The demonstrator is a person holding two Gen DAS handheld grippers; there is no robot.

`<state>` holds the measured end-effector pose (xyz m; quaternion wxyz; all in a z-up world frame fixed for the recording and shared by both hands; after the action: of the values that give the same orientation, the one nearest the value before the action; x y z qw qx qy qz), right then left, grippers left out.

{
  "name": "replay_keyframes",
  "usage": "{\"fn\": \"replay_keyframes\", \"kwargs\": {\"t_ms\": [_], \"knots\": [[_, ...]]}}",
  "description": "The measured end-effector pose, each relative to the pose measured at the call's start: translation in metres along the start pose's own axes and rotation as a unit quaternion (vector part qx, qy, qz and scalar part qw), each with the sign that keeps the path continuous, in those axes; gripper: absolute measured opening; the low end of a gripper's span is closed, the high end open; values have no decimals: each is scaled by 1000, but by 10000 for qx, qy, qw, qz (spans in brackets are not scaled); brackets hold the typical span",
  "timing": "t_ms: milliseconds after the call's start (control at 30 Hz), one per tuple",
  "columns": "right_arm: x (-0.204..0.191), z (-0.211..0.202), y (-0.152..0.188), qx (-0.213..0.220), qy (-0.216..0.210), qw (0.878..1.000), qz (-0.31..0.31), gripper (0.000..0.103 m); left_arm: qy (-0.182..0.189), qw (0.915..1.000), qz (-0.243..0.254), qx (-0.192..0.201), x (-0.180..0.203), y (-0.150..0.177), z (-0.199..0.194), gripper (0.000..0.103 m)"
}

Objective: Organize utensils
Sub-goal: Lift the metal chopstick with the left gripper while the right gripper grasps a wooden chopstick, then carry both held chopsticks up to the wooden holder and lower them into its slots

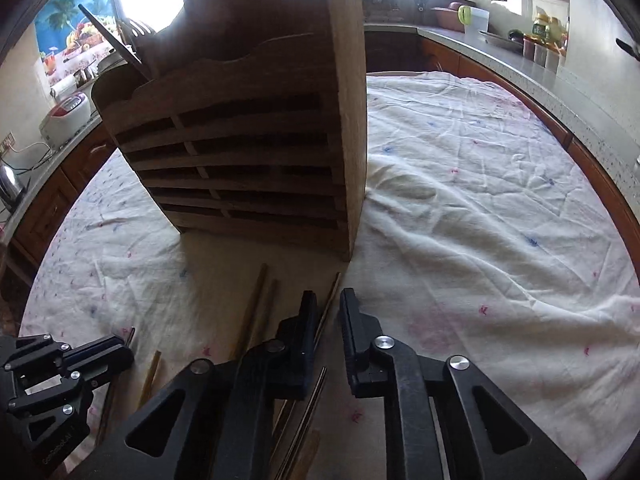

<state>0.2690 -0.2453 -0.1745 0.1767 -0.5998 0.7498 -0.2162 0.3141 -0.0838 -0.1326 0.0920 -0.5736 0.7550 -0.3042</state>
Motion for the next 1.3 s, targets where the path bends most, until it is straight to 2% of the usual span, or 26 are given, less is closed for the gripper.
{"fn": "replay_keyframes", "kwargs": {"t_ms": [200, 333, 567, 800, 967, 1300], "knots": [[3, -15, 4, 23, -451, 9983, 365, 6, 207, 9992, -288, 200, -9, 1, -19, 3], [-1, -47, 5, 241, -882, 9942, 573, 5, 420, 9963, -532, 532, -17, 0, -53, 3], [-4, -119, -3, 839, -1255, 9865, 628, 4, 709, 9881, -659, 1193, -25, 3, -125, 2], [-8, -180, -12, 1391, -1424, 9781, 606, 4, 900, 9794, -661, 1685, -25, 13, -184, 3], [-6, -206, -16, 1665, -1435, 9738, 582, 4, 937, 9751, -586, 1924, -21, 23, -215, 3], [0, -229, -21, 1947, -1467, 9680, 589, 4, 897, 9694, -540, 2218, -20, 21, -236, 3]]}}
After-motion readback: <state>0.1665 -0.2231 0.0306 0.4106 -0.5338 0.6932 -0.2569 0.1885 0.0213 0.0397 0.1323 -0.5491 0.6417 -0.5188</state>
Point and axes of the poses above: each gripper's, at about its wrist camera, not at the fingertips, and z roughly the way its jaws point, x to its right, y to its underside, the point moved 7 cm from there along z, roughly the way its jaws point, and after that the axes turned 6 degrees about y, right-handed, at the moved point
